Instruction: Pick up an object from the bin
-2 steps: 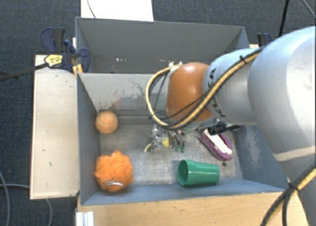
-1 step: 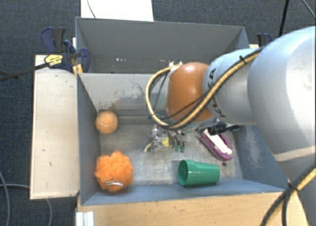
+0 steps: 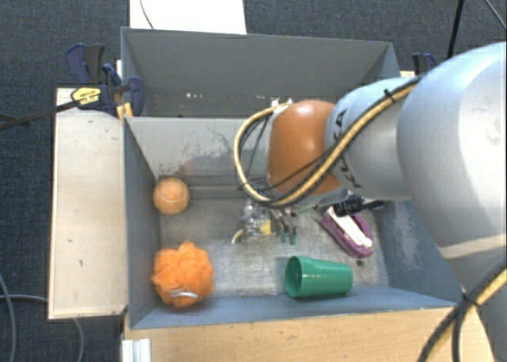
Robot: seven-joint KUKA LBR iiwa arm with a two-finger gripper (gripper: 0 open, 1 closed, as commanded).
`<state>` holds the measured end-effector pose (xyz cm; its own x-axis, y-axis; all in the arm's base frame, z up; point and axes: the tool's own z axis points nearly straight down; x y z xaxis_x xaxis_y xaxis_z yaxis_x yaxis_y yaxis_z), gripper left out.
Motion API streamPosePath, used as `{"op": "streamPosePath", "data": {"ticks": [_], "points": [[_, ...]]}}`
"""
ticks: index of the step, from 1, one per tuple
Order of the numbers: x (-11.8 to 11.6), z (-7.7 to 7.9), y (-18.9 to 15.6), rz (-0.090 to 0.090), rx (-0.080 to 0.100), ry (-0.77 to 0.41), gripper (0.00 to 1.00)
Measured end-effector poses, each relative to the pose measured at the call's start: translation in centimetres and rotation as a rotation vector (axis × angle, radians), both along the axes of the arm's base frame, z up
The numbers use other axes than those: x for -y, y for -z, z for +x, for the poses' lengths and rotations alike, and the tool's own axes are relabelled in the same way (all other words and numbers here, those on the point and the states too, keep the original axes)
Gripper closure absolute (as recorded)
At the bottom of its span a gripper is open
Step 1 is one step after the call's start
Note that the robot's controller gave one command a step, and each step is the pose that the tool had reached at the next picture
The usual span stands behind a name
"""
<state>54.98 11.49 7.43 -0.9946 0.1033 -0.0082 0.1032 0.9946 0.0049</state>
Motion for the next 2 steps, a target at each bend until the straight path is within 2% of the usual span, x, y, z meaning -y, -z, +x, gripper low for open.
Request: {"op": "streamPosePath", "data": {"ticks": [1,2], "points": [[0.2,-1.3,-4.8,-0.005,-0.014,0.0,1.0],[0.5,-1.0,-6.7,-0.002,-0.008,0.005,1.0]]}}
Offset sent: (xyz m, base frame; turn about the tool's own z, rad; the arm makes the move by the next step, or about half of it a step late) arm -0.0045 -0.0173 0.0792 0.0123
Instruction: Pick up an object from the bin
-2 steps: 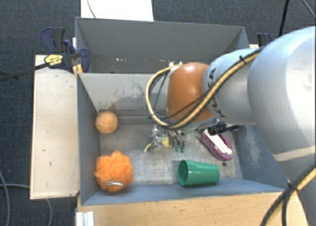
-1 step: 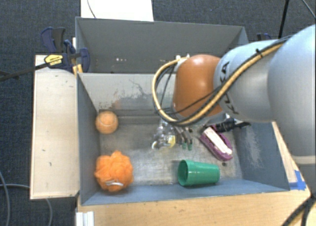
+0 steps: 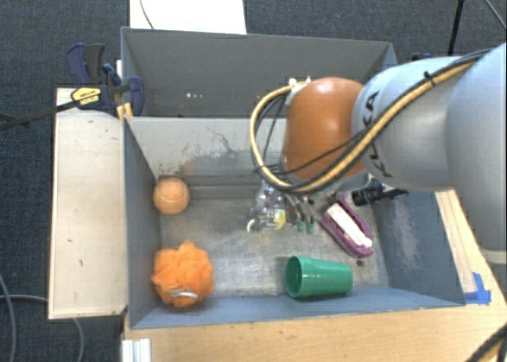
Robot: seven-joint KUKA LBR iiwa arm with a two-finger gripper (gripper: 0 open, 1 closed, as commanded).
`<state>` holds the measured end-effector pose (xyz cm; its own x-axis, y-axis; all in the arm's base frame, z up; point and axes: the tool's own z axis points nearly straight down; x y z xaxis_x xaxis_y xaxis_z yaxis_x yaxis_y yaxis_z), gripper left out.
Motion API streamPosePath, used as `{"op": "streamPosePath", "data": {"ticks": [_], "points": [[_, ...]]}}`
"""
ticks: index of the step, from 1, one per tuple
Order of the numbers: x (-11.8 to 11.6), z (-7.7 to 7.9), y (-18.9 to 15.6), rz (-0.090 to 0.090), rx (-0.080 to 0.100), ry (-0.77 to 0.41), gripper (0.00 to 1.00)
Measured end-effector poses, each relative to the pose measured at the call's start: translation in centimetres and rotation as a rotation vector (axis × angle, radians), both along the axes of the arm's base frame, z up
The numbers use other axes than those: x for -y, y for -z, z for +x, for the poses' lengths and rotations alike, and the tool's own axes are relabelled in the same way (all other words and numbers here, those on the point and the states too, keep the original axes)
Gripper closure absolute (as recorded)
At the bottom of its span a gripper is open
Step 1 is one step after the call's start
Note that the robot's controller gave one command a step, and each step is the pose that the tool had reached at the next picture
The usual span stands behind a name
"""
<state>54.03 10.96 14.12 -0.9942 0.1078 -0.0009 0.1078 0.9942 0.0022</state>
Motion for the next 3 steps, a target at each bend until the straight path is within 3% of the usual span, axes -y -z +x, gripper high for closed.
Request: {"op": "streamPosePath", "data": {"ticks": [1,2,3], "points": [[-2.1,3.3,3.0,-0.001,0.008,-0.115,1.0],[-1.1,0.4,0.6,-0.003,-0.01,-0.09,1.0],[-2.8,0.6,-3.0,-0.002,0.001,-0.046,1.0]]}}
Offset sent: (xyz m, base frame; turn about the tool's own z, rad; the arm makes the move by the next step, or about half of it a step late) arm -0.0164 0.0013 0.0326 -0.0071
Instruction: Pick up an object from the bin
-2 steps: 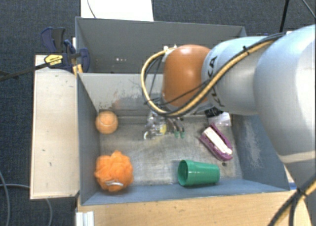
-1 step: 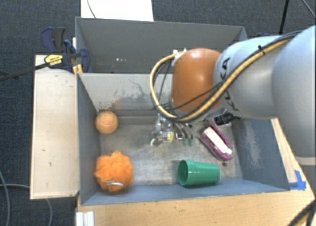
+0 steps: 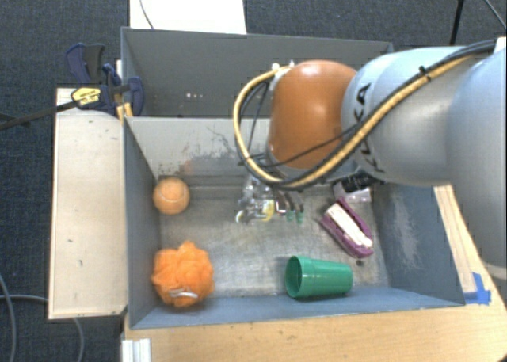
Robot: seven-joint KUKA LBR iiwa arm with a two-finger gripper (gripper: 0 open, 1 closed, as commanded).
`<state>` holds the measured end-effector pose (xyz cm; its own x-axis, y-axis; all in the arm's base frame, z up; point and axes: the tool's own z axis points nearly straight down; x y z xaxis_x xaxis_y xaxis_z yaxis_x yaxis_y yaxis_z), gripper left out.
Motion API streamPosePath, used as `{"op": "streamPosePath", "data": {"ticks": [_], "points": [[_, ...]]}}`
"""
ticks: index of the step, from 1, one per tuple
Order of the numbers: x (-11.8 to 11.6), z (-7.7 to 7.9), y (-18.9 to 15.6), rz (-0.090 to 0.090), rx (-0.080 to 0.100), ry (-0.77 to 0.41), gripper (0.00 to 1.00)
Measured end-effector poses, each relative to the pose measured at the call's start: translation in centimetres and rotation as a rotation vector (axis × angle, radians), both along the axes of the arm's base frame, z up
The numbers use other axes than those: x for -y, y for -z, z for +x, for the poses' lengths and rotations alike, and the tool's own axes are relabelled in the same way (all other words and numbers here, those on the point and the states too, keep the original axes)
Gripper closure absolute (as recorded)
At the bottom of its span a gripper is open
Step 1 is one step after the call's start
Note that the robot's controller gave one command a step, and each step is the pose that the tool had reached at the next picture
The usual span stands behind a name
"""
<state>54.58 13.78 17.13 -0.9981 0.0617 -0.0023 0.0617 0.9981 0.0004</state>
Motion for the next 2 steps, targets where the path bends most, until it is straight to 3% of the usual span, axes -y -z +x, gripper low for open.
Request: {"op": "streamPosePath", "data": {"ticks": [1,2], "points": [[-0.3,1.6,-0.7,0.002,0.003,0.0,1.0],[-0.2,1.0,-4.4,-0.002,-0.009,0.063,1.0]]}}
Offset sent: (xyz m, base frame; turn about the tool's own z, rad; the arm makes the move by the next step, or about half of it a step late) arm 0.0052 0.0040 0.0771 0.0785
